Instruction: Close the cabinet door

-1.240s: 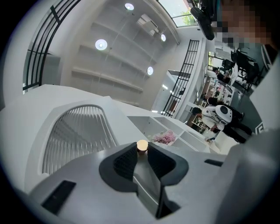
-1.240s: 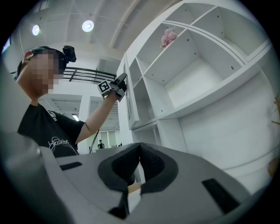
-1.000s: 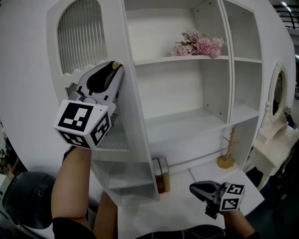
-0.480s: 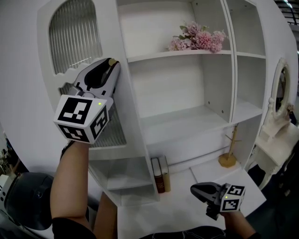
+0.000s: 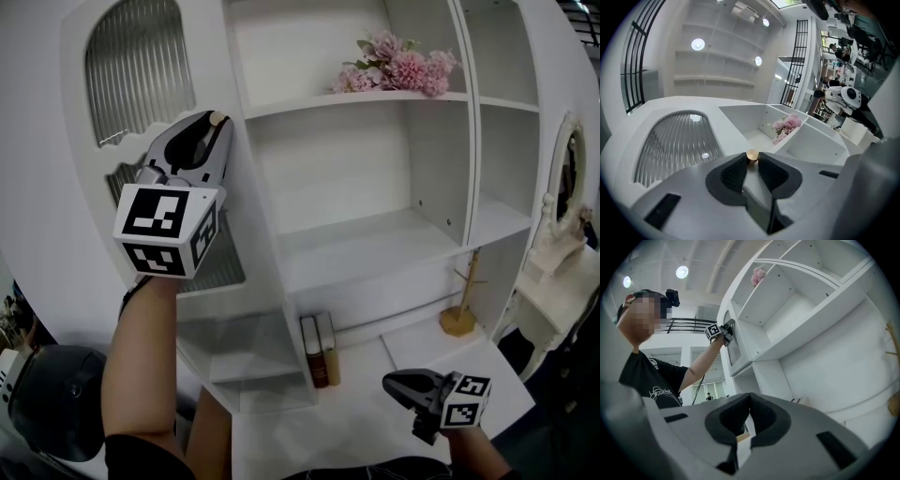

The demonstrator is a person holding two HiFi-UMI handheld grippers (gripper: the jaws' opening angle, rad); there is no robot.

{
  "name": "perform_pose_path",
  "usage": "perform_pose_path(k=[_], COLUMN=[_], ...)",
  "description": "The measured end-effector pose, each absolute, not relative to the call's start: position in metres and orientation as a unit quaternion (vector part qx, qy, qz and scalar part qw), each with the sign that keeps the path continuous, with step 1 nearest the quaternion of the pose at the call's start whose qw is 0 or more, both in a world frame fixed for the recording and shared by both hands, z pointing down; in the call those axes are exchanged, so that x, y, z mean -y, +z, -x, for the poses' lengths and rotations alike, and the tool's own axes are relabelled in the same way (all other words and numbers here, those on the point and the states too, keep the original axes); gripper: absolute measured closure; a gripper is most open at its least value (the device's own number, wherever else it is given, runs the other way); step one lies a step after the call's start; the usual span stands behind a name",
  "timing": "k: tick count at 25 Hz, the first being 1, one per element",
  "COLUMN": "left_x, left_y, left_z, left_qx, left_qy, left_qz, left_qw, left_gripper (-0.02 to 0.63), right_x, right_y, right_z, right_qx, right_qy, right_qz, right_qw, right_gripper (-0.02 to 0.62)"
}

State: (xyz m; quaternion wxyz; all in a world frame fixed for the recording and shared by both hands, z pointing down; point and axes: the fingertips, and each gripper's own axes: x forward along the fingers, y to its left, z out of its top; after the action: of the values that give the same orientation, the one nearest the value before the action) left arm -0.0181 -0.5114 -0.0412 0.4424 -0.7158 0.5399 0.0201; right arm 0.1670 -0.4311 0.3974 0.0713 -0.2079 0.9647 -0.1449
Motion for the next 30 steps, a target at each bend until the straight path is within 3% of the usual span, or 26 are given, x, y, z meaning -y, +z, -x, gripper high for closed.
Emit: perform_pose_path(k=[18,24,30], left_x=[0.515,0.508,0.479], left_y=[-0.044,-0.047,-0.031], left_z=[0.015,0.014,0.017], left_qx=[-0.563,-0.561,-0.546], left_qy=[0.021,0.03,0.042], left_qz=[0.723,0.734,0.751], left_qw=[0.399,0.382,0.37], left_gripper=[0.525,0.433,0.417], right_x=[0.428,0.412,0.389], right_y=[0.4,0.398,0.39], right_z=[-0.215,-0.216,-0.213], right_qx=[-0.965,-0.965,-0.967], right_qy=[-0.141,-0.14,-0.127], right_qz=[0.214,0.212,0.214], right_qw=[0.061,0.061,0.059], right_gripper=[0.591,0.591,0.591])
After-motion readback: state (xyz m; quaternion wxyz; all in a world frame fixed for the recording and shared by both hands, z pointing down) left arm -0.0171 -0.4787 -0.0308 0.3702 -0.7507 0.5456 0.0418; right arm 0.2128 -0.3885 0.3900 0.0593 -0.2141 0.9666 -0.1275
